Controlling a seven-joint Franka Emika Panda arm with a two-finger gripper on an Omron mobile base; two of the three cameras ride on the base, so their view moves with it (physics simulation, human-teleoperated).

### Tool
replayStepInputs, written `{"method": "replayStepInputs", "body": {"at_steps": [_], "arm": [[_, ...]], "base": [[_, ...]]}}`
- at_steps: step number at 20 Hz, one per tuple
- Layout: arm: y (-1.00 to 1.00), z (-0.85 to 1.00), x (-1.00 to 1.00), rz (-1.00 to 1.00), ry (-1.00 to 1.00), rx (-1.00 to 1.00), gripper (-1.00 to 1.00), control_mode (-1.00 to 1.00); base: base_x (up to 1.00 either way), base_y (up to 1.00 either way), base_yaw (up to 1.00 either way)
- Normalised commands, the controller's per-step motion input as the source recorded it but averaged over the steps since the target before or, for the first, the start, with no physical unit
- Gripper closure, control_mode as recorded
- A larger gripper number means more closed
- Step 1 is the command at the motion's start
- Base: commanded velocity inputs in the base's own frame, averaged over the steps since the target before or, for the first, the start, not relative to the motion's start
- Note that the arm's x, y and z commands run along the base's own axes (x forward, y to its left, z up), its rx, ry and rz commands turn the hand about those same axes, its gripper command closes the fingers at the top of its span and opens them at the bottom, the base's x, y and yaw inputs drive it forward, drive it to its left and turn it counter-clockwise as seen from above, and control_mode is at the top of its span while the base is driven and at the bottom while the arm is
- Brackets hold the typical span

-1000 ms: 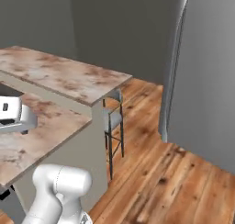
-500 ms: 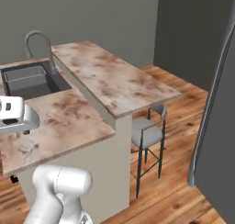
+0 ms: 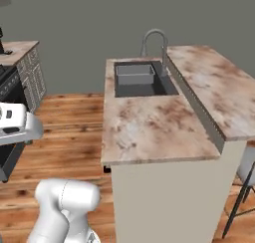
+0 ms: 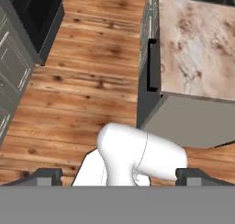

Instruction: Pick the tangerine and banana from the fridge and place them inside the tupperware on the counter.

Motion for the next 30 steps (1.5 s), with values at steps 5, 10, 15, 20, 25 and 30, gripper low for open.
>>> {"method": "replayStepInputs", "body": {"at_steps": [5,10,15,20,25,30], "arm": [[0.0,0.0,0.0,0.0,0.0,0.0,-1.0,1.0],[0.0,0.0,0.0,0.0,0.0,0.0,-1.0,1.0],[0.0,0.0,0.0,0.0,0.0,0.0,-1.0,1.0],[0.0,0.0,0.0,0.0,0.0,0.0,-1.0,1.0],[0.0,0.0,0.0,0.0,0.0,0.0,-1.0,1.0],[0.0,0.0,0.0,0.0,0.0,0.0,-1.0,1.0]], "base": [[-0.47,1.0,0.54],[0.78,0.88,0.04],[1.0,0.53,0.0],[1.0,0.21,0.02],[1.0,0.0,0.05],[1.0,0.0,0.0]]}}
